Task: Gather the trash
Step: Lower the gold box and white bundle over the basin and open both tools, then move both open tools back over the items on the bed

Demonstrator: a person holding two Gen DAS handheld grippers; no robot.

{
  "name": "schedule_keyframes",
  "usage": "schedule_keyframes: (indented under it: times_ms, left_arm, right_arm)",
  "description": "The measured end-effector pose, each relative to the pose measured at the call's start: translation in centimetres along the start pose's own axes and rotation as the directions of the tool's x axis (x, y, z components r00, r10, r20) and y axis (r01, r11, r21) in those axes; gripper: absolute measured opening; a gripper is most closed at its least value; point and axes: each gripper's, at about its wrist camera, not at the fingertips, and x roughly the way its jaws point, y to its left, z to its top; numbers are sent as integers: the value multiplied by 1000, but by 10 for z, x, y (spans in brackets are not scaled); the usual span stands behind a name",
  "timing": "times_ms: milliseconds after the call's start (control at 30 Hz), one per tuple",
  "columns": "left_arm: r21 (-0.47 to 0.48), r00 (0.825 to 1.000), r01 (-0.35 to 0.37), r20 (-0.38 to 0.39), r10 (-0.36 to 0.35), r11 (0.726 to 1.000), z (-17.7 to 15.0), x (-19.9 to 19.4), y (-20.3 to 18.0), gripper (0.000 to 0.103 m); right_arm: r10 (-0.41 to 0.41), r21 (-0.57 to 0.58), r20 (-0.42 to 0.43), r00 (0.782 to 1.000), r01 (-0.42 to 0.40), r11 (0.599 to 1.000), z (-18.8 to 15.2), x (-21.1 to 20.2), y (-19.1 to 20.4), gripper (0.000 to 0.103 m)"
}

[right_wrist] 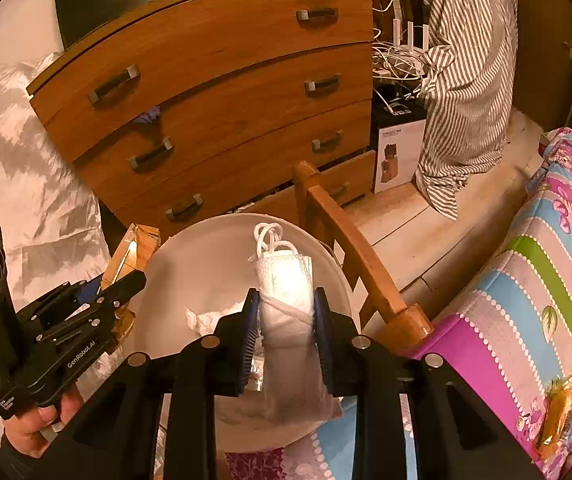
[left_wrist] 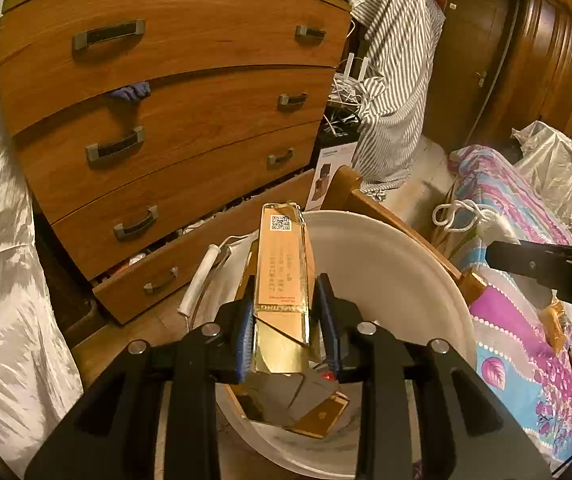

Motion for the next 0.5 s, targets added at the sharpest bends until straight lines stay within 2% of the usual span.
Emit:
schedule_keyframes:
  times_ms: [33, 67, 133, 500]
  left_arm:
    - [3, 1000, -4, 0, 4, 1000, 0, 0, 0, 29]
    - [6, 1000, -8, -1, 8, 1000, 0, 0, 0, 39]
    - [11, 1000, -18, 14, 17, 1000, 0, -2, 0, 59]
    - [15, 999, -21, 24, 21, 1000, 0, -9, 0, 60]
  right_arm:
    - [3, -1, 3, 1000, -3, 1000, 0, 0, 1, 31]
    - [2, 0, 10, 1000, -2, 1000, 1, -2, 1, 44]
    - [9, 5, 22, 1000, -9, 1000, 1, -4, 0, 56]
    - [22, 36, 52, 998, -24, 999, -7, -21, -10, 56]
